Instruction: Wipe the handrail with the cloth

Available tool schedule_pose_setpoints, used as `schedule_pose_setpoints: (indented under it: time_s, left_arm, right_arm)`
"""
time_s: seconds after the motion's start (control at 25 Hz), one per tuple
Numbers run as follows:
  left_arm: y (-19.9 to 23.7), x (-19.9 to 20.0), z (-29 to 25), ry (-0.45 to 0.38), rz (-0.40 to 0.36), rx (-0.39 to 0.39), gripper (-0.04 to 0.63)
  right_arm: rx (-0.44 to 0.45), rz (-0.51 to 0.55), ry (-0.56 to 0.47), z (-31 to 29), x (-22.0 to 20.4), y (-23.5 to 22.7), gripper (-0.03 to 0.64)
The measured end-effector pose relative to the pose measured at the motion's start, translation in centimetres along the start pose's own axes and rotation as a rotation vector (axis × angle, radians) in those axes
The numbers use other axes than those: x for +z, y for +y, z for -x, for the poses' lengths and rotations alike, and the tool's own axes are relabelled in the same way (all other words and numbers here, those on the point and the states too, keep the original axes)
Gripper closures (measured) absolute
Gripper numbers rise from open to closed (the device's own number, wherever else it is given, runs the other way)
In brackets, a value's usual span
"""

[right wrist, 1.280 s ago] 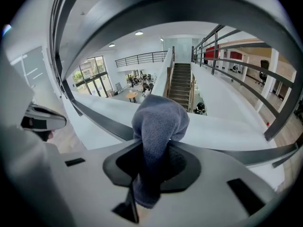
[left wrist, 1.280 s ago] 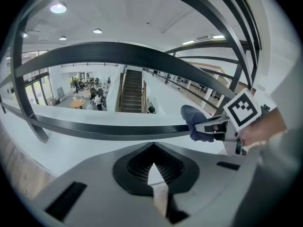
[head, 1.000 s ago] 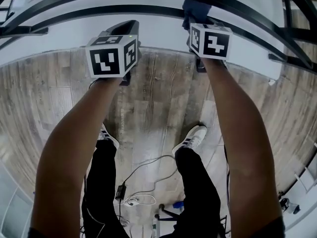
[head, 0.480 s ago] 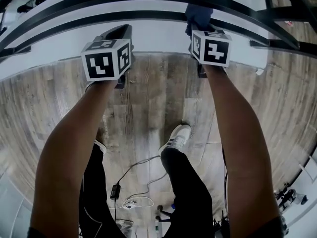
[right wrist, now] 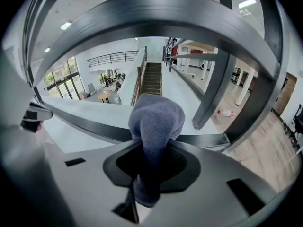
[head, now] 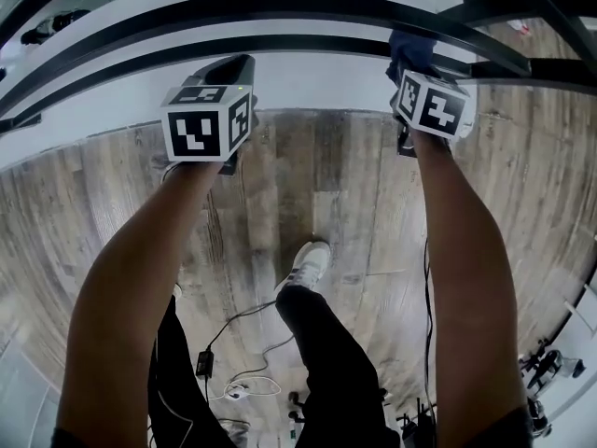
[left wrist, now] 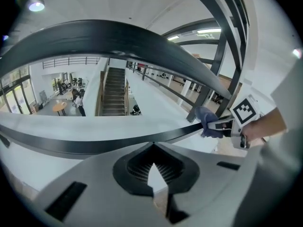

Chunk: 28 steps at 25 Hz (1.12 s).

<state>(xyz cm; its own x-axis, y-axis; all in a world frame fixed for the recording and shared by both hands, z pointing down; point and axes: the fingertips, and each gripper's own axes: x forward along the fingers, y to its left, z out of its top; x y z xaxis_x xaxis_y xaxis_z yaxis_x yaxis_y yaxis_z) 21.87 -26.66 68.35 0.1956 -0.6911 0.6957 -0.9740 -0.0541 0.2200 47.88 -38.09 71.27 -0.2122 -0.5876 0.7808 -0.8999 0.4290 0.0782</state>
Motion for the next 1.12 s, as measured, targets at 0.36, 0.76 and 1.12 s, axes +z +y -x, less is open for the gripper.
schedule_pose_setpoints:
  time_s: [0.36,0.76,1.12]
  left_arm:
    - [-7.5,1.0,-3.5,0.009,-0.039,-0.038,0.593]
    - [-13.6,2.6,-4.6,-0.012,-0.059,-0.085,0.594]
    - [-12.6,4.5,6.1,-0.015,-0.05,-0.096,0.593]
  right_arm:
    - [0.0,-0.025,-0.014,0.2,-0.5,-7.6,0.528]
    - [-0.029,-0.016,-0.026,2.2,-0.2,-12.5,0.528]
    - [0.098,0.202,-0.182,15.1,2.0,-1.0,0.528]
